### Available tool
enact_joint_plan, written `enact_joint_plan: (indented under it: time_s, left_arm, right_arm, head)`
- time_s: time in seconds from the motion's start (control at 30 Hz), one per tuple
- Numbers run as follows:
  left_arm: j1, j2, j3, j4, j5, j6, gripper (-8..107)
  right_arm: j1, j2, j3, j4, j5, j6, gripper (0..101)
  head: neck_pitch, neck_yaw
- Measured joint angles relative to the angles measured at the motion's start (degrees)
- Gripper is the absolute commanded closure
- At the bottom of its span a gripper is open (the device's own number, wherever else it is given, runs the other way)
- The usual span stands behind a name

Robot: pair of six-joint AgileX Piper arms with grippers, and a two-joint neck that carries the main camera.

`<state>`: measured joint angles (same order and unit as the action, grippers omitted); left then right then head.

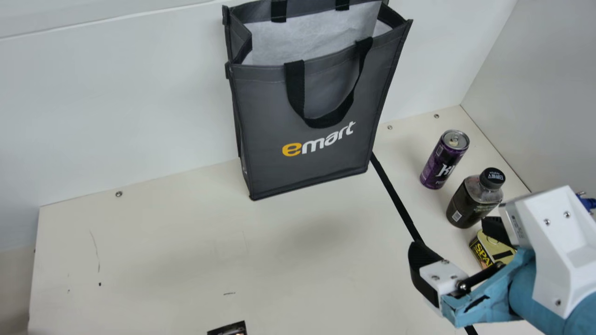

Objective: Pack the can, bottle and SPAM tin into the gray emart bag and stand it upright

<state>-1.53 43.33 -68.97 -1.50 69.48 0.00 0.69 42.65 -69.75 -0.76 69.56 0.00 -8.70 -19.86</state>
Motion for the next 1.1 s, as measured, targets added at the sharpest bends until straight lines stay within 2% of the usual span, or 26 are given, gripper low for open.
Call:
enact_joint_plan:
  time_s: [0.5, 1.1]
  left_arm:
    - [0.0, 0.0, 0.0, 0.0, 0.0, 0.0, 9]
    - [0.0, 0.0, 0.0, 0.0, 0.0, 0.0, 9]
  right_arm:
    - [0.1, 0.86, -1.05, -0.28, -0.52, 0.0, 6]
    - [1.19, 6.65, -7.8, -2.1, -2.45, -4.06, 6]
  head:
    - [0.0, -0.09]
    - [0.0, 0.0]
